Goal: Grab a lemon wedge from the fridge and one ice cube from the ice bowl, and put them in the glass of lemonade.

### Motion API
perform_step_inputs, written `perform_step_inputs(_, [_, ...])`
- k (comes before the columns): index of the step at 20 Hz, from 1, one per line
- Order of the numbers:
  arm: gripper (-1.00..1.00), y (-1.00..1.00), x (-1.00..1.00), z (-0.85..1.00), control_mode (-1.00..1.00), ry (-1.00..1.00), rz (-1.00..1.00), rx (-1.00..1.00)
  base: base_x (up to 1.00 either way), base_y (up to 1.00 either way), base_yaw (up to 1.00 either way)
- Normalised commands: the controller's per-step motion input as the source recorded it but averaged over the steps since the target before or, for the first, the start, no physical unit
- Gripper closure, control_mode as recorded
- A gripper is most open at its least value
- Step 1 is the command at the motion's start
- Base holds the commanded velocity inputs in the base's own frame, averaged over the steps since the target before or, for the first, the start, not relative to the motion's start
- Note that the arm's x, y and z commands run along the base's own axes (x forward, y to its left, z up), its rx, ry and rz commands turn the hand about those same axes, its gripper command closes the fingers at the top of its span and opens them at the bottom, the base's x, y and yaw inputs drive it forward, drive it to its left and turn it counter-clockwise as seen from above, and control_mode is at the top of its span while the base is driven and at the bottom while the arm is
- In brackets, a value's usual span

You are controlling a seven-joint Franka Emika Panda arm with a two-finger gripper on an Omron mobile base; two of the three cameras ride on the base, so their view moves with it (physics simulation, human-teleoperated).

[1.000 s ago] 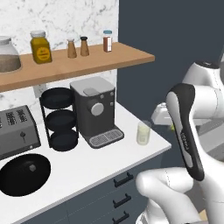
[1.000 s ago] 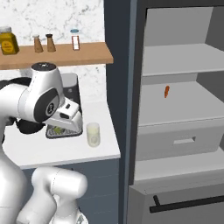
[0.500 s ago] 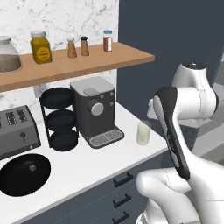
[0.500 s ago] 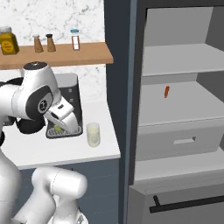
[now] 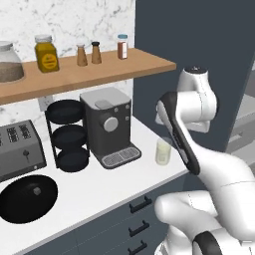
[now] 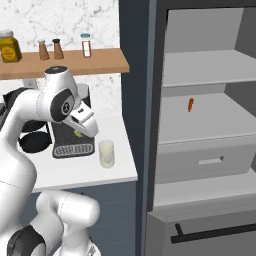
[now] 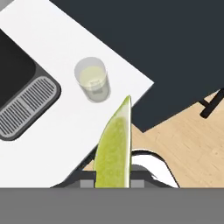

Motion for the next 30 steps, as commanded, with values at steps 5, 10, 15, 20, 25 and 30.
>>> perform_step_inputs(5, [1.0,-0.13,0.7,-0.74,-1.0,0.04,0.07,0.0,0.0,0.0,0.0])
perform_step_inputs(10, [1.0,-0.01,0.43,-0.44,-1.0,0.03,0.04,-0.01,0.0,0.0,0.0])
perform_step_inputs(15, [1.0,0.0,0.21,-0.17,-1.0,0.01,0.0,-0.03,0.0,0.0,0.0])
perform_step_inputs(20, [1.0,0.0,0.18,-0.03,-1.0,0.01,0.01,-0.02,0.0,0.0,0.0])
perform_step_inputs(25, [1.0,0.0,0.03,0.0,-1.0,0.0,0.0,-0.01,0.0,0.0,0.0])
perform_step_inputs(30, [1.0,0.01,0.05,0.0,-1.0,0.03,0.0,0.0,0.0,0.0,0.0])
